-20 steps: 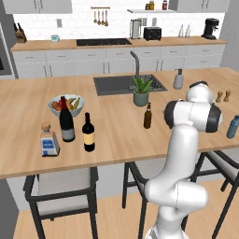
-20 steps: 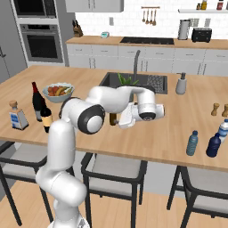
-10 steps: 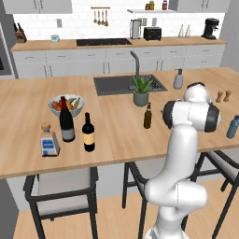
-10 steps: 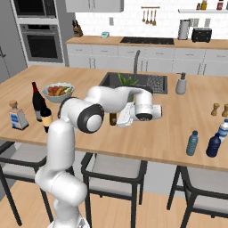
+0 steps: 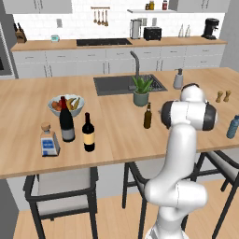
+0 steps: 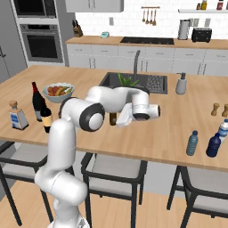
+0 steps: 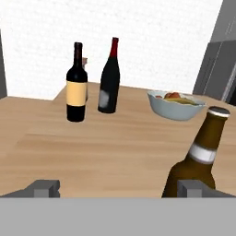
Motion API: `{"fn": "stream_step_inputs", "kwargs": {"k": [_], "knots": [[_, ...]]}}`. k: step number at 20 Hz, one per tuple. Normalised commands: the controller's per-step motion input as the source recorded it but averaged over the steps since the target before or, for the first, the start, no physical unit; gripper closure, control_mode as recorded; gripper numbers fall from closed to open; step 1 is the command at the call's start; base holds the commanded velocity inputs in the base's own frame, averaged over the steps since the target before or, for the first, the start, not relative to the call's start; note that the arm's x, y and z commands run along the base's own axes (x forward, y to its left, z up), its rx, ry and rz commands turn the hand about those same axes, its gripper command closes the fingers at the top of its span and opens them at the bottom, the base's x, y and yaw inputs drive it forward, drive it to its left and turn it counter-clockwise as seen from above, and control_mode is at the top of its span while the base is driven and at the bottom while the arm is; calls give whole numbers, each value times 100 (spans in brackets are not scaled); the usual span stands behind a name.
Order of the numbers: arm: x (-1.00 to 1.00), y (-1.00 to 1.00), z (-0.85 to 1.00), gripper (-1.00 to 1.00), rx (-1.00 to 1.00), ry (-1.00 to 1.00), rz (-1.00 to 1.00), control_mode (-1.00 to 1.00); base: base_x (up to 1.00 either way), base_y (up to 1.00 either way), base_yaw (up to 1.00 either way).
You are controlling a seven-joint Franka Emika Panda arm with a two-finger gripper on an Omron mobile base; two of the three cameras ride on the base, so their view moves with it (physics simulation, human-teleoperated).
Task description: Move the plastic bottles in the middle to the plastics group, and the glass bottles in the middle to the glass group.
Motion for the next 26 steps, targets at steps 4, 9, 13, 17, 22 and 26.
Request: {"fn": "stream_step_inputs", "kwargs": {"k": [4,9,13,17,22,26], "knots": [[29,0,-10,-100,-4,0,-6,-100,0,0,0],[20,0,-9,-100,-2,0,-5,-100,0,0,0],[11,0,-13,-100,0,0,-1,-100,0,0,0],[18,0,-13,-100,-1,0,-1,-100,0,0,0],[13,0,-10,-100,0,0,0,-100,0,0,0],[22,0,-8,-100,0,0,0,-100,0,0,0]]}}
